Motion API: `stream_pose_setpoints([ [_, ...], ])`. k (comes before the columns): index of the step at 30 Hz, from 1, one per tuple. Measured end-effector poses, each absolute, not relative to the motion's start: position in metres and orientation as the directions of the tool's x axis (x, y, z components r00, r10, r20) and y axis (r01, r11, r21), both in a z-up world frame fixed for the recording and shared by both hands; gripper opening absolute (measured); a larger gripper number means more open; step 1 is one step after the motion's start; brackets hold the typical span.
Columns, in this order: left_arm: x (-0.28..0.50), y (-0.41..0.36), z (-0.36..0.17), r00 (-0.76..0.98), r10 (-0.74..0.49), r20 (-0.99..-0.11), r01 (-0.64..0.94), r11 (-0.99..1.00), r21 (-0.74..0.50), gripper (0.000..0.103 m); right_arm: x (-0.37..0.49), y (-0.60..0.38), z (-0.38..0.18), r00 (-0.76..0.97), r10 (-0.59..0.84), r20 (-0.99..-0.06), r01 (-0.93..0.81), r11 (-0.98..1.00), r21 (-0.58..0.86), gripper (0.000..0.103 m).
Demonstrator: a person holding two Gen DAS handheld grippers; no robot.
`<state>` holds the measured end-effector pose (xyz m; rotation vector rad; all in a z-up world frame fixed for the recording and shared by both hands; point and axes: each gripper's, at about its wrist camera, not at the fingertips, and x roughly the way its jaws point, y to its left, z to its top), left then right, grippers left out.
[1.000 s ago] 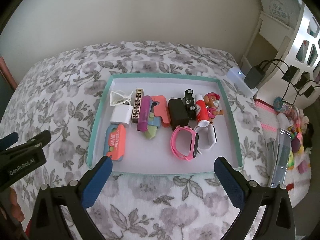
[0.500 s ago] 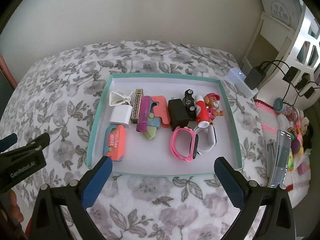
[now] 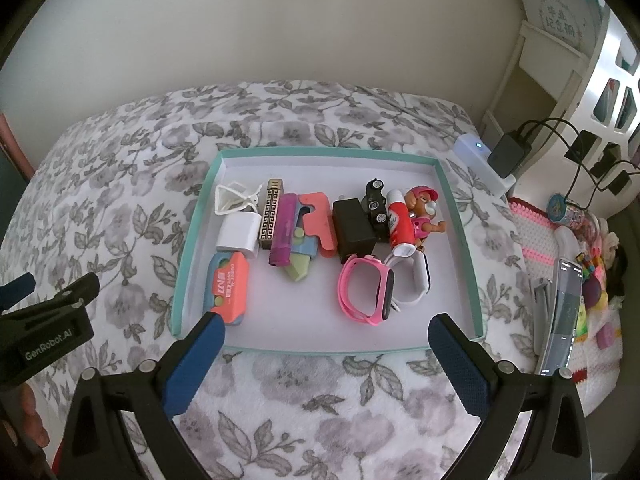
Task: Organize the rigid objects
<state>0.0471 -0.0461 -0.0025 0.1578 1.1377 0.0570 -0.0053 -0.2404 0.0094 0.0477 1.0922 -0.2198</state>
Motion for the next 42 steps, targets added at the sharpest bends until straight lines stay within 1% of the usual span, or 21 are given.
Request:
stream_pose_setpoints([
  [35,0.046,-0.0473,-0.0017,0.42,0.126,-0.899,0.036,0.987,0.155,0.097,-0.0044,-0.2397,0.0079,0.433,-0.159,-0.887,0.211,0.975,-0.072,0.103],
  [42,0.0442,-0.0474,0.0027,0.442,0.116,-0.89,0.046,0.987,0.151,0.097,-0.0043,-0.2394,0.008,0.432,-0.159,-0.888,0.211,0.975,-0.072,0.103],
])
